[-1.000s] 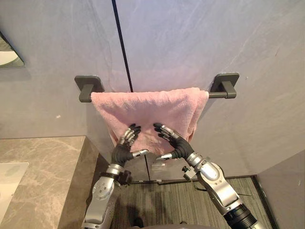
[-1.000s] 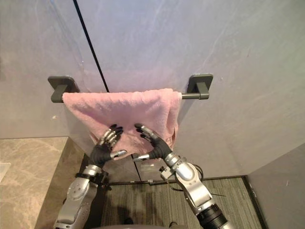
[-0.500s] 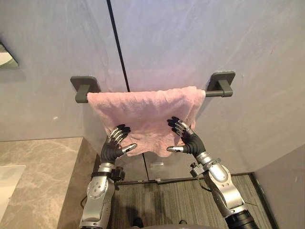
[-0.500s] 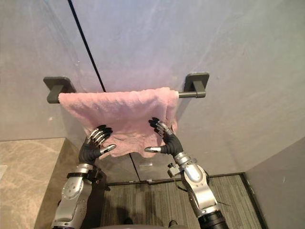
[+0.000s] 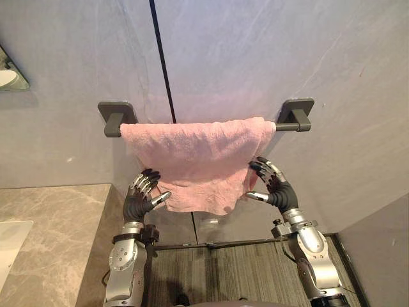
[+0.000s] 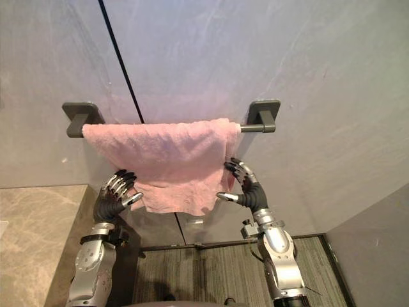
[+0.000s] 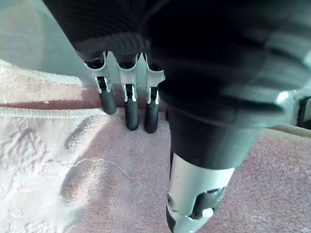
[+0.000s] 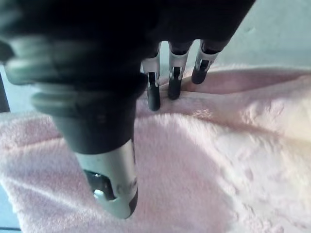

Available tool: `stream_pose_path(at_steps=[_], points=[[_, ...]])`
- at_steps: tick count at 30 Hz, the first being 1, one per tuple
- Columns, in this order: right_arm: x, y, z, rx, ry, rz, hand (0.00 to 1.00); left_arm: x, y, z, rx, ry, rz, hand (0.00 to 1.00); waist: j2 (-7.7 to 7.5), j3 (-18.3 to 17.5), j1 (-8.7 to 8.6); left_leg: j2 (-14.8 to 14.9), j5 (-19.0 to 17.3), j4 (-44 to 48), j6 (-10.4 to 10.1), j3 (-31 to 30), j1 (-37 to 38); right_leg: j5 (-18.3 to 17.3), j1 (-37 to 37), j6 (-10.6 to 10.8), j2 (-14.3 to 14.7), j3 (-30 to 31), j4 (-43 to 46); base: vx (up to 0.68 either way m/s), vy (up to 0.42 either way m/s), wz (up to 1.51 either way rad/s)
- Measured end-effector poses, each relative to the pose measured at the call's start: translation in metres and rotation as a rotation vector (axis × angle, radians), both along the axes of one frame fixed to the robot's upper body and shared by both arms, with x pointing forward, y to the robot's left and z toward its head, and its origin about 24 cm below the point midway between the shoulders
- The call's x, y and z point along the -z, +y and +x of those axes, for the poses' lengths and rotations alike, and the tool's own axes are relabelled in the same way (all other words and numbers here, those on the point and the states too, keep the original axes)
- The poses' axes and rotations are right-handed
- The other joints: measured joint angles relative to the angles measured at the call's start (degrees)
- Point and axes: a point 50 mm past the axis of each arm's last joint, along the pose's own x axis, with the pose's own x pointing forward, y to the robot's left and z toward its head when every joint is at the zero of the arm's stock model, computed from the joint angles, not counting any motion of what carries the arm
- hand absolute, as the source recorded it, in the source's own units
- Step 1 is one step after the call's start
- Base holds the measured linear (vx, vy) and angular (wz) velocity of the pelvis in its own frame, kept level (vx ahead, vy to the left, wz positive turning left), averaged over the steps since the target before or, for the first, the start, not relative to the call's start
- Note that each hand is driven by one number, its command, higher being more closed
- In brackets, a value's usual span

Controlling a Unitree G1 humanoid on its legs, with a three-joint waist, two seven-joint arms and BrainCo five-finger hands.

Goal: Organize washtable

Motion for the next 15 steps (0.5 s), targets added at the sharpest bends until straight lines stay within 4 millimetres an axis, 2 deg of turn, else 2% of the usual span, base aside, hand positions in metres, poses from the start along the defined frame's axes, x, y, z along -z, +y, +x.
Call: stream_pose_path(at_steps=[7,15], points=[[-0.002,-0.022,-0.011,0.100,-0.008,-0.001,0.00,0.005,0.011,-0.009,-0.046,0.020,-0.002,0.00,0.02,-0.01,-0.15,-0.04,0.00,0.01,0.00,-0.36,0.00,-0.02,0.20,0.01,-0.05,-0.38,-0.02,0.00,0.000,0.02],[0.006,-0.044,-0.029,0.212,0.033,-0.007,0.00,0.009,0.016,-0.024,-0.063,0.045,-0.009,0.00,0.06,-0.01,-0.19,-0.08,-0.01,0.01,0.00,-0.72,0.00,-0.09,0.40,0.04,-0.10,-0.83,-0.05,0.00,0.000,0.01]])
